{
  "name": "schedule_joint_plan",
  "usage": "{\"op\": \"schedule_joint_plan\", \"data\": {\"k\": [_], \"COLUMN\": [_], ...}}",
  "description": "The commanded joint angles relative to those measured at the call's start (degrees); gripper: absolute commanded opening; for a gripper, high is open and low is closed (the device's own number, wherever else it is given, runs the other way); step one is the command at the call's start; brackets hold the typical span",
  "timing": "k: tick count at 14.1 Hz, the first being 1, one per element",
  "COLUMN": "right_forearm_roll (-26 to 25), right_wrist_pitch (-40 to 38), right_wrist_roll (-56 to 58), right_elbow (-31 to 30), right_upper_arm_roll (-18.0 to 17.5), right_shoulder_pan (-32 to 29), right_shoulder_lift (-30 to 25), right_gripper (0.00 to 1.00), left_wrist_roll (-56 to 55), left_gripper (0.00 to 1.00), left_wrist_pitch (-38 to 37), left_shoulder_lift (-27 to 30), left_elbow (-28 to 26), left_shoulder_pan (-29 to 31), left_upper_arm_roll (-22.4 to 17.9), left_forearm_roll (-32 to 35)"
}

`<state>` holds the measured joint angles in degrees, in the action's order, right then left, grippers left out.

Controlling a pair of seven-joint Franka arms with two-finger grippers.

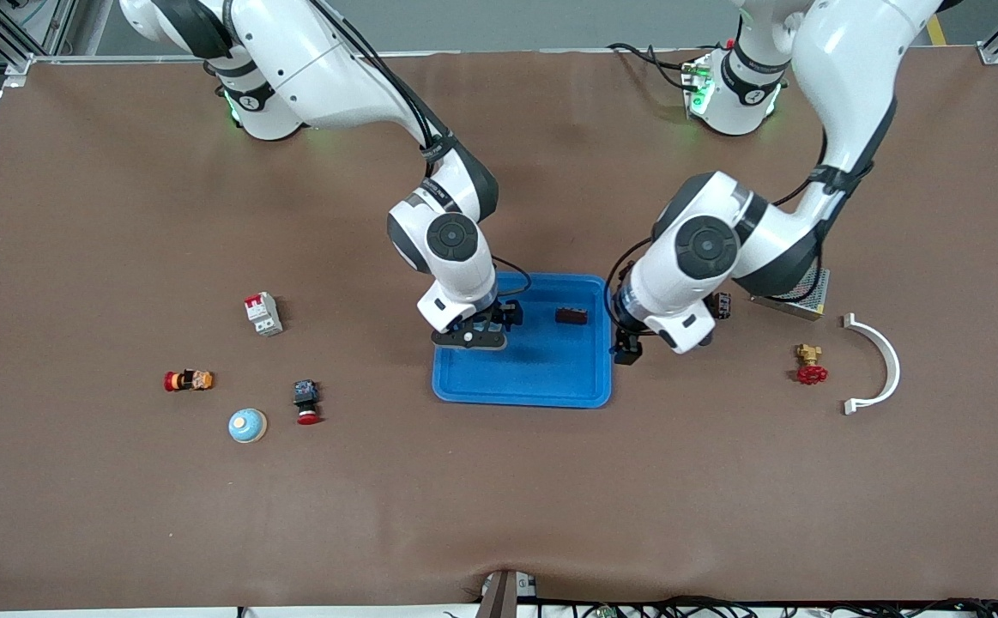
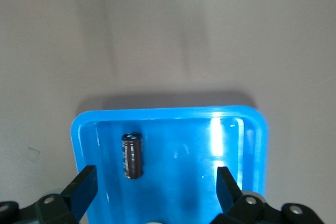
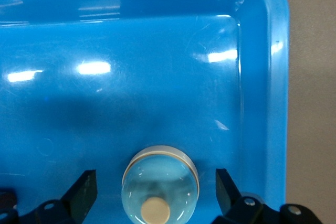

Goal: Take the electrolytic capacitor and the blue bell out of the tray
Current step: 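Grasp the second capacitor with the left gripper while the right grasps bell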

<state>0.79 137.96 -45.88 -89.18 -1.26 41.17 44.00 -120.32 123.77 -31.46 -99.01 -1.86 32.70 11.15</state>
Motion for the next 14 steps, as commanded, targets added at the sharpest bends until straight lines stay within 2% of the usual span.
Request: {"op": "schedule_joint_plan", "data": {"k": [1, 3, 5, 10, 14], "right_forearm_roll": [-1.3, -1.3, -1.3, -1.3, -1.6], "right_wrist_pitch": [0.6, 0.6, 0.9, 2.2, 3.0], "right_wrist_roll": [-1.2, -1.2, -1.2, -1.2, -1.2], "right_elbow": [-1.3, -1.3, -1.3, -1.7, -1.7], "right_upper_arm_roll": [0.6, 1.0, 1.0, 1.0, 1.0], "right_shoulder_pan": [0.9, 1.2, 1.3, 1.4, 1.4], "right_shoulder_lift": [-0.8, -0.8, -0.6, -0.5, 0.3], "right_gripper": [1.00, 1.00, 1.00, 1.00, 1.00], "left_wrist_roll": [-4.5, -7.2, -8.3, -8.0, -8.2], "left_gripper": [1.00, 1.00, 1.00, 1.00, 1.00], "left_wrist_pitch": [-1.3, -1.3, -1.3, -1.2, -1.2], "left_shoulder_lift": [-3.2, -5.9, -8.2, -9.0, -11.1], "left_elbow": [2.1, 3.4, 5.7, 5.8, 5.4], "left_shoulder_pan": [-7.3, -10.7, -11.5, -11.8, -12.6], "left_upper_arm_roll": [-4.7, -5.8, -5.8, -5.8, -5.8], "left_forearm_roll": [2.6, 3.5, 3.7, 4.0, 7.4]}}
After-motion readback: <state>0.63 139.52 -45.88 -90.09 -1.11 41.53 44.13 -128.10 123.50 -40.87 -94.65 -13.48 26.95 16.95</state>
